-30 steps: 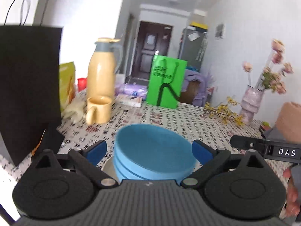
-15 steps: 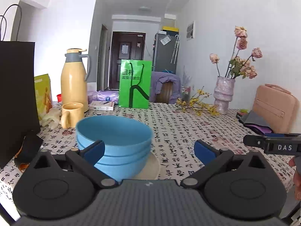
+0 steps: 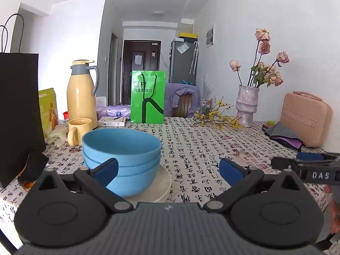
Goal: Organize plates and bowls
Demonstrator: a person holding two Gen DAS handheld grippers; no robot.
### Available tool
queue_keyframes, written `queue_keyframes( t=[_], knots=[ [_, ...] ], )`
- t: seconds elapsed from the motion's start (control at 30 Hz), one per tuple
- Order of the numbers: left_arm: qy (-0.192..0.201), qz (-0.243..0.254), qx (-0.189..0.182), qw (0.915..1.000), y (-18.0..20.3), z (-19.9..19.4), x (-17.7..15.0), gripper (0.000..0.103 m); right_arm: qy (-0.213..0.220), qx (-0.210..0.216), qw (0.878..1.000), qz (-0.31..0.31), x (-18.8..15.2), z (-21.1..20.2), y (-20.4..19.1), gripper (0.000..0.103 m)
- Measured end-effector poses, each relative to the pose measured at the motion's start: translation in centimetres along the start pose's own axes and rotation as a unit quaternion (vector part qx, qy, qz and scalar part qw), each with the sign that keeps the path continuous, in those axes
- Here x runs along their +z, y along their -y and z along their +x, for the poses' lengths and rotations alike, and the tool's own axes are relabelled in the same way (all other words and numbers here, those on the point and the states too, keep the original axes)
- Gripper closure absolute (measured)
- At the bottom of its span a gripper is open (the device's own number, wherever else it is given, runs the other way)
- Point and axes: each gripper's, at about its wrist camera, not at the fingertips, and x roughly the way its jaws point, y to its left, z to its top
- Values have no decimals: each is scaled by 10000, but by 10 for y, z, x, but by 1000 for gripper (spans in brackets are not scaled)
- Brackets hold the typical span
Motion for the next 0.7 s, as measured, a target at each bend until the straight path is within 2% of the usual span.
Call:
queue_keyframes(
  t=[0.17,0.37,0.53,0.7],
  knots=[
    [-18,-65,50,10000,0,-19,-16,0,-154,77,9998,18,-24,-14,-6,12],
    [26,-5,177,9998,4,-57,-46,0,-176,202,9996,20,-59,-53,-16,12],
    [-122,-159,180,9996,4,-79,-73,0,75,142,9999,-24,-76,-83,-21,12],
    [-121,-169,116,9997,13,-79,-79,0,272,113,9996,0,-93,-102,-16,12]
  ],
)
